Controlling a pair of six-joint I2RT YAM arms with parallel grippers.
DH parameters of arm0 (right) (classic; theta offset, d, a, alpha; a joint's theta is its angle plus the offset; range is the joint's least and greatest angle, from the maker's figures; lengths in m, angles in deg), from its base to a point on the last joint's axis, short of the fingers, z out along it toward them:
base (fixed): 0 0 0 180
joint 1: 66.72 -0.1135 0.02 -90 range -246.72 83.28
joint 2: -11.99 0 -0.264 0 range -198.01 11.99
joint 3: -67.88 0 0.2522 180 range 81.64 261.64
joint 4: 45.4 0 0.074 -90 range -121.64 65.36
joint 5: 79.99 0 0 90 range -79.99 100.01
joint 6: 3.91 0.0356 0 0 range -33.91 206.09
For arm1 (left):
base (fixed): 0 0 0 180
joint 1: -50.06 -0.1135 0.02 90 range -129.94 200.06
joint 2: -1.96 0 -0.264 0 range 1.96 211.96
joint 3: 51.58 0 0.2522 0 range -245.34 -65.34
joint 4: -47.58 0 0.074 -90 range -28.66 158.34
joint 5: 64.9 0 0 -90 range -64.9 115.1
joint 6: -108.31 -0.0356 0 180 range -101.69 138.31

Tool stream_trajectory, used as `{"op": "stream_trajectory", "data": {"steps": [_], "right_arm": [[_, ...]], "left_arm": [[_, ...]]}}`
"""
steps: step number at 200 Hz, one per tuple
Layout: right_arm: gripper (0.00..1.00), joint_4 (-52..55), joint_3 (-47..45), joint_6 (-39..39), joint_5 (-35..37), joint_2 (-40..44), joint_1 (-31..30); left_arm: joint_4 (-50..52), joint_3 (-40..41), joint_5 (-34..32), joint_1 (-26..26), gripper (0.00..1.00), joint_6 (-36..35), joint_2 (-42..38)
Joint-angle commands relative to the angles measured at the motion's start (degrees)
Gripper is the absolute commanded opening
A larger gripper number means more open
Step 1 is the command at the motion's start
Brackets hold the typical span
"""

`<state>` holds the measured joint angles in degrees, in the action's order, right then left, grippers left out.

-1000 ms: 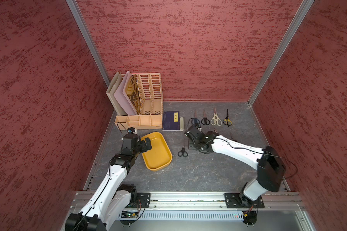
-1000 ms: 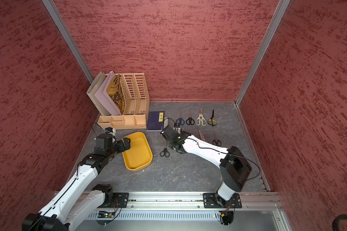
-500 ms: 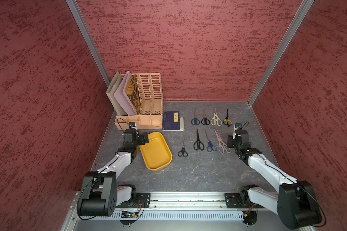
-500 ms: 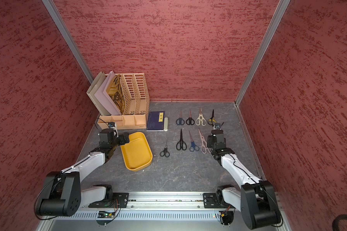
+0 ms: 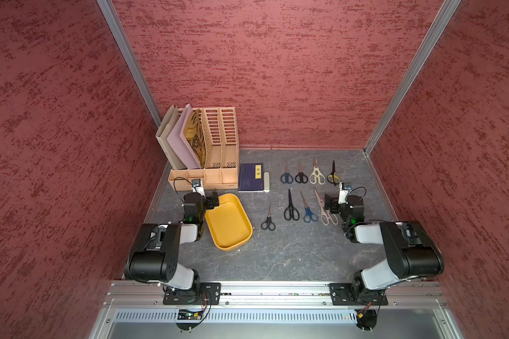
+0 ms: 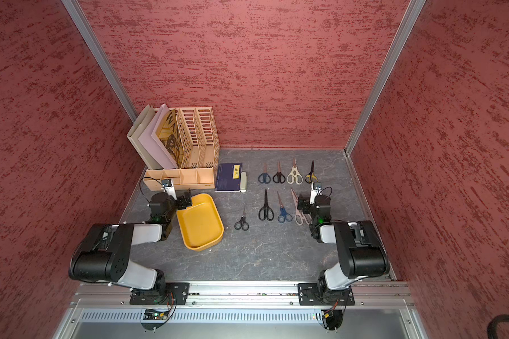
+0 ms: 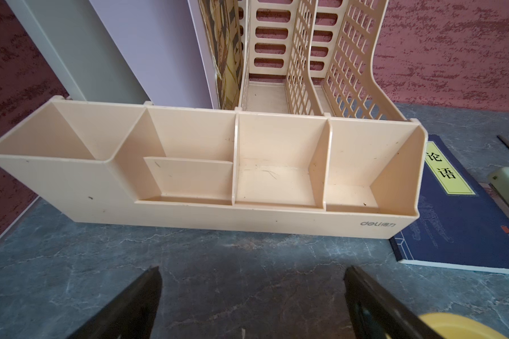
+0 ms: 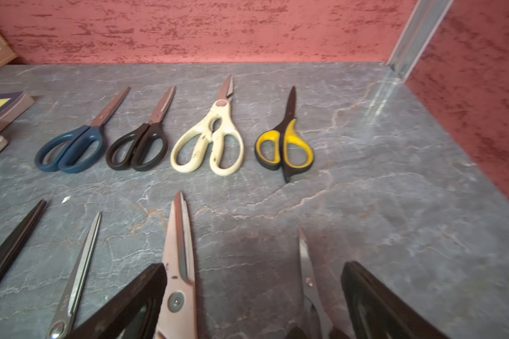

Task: Take the scissors out of the storage box
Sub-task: Reset both arms

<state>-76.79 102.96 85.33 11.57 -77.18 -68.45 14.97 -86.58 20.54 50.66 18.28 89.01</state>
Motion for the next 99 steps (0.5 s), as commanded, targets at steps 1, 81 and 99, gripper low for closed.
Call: {"op": "stream_trajectory", "data": {"steps": [1,81,99], "right_arm": [[0.98,-6.91,1.33,-0.61,-3.14,0.30,0.82],[0.98,-6.16,1.54,-0.56,-2.88,0.23,0.86],[0.98,-6.10,1.60,-0.56,-2.90,0.35,0.86]], "left_arm": [[-5.92,0.47,0.93,-0.21,1.00,-1.00,0.46],[-5.76,-0.08,3.23,-1.30,1.00,-0.61,0.87],[-5.64,-0.11,3.35,-1.30,1.00,-0.63,0.86]]}}
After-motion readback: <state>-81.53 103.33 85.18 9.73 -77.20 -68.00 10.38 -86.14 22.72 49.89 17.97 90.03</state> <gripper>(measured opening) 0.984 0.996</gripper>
